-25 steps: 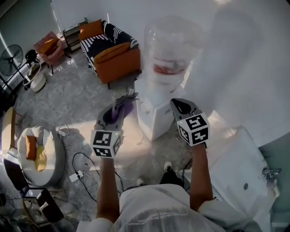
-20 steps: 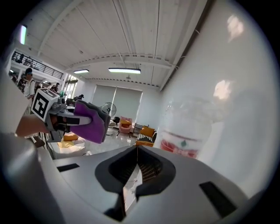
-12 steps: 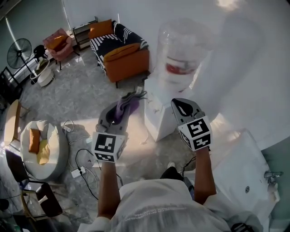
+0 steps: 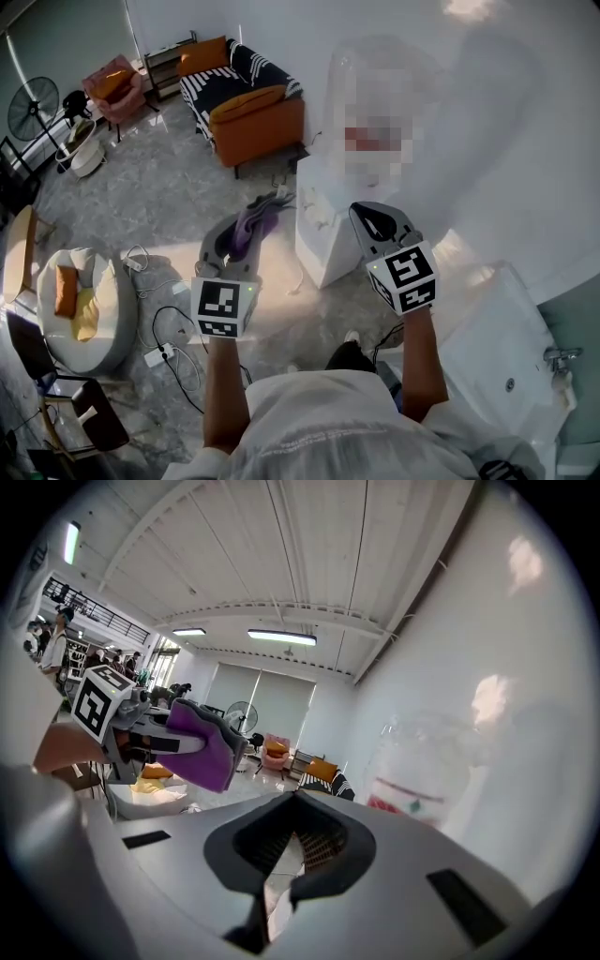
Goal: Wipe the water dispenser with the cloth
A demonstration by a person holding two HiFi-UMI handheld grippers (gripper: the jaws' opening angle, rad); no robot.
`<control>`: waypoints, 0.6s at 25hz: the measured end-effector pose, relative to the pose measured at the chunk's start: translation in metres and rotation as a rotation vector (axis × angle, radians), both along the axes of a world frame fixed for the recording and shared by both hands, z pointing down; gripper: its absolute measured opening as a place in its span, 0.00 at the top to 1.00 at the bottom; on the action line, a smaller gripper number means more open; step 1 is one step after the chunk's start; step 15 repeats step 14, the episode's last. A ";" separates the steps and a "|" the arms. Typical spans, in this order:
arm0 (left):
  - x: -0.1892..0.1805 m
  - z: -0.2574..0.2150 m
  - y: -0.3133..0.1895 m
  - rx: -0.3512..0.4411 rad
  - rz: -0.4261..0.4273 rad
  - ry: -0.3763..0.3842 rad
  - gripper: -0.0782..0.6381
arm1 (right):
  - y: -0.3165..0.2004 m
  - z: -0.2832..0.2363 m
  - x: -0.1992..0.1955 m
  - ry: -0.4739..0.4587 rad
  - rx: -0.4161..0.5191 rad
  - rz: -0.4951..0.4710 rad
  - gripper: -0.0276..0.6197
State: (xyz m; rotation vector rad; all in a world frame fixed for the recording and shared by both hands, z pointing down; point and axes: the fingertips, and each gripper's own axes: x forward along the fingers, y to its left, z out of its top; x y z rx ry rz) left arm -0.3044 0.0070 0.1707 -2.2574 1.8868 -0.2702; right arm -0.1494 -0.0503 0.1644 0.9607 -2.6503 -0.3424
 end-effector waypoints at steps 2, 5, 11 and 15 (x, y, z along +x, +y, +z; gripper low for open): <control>0.000 0.001 0.001 0.000 0.003 -0.002 0.80 | 0.001 0.002 -0.002 0.002 -0.003 0.002 0.94; -0.001 0.001 0.002 0.005 0.005 0.000 0.80 | 0.003 0.002 -0.006 0.007 0.002 -0.003 0.94; -0.002 -0.003 0.003 0.016 0.002 0.014 0.80 | 0.006 -0.001 -0.009 0.024 0.008 -0.019 0.94; -0.003 -0.003 0.006 0.015 0.004 0.016 0.80 | 0.009 -0.002 -0.012 0.023 0.010 -0.022 0.93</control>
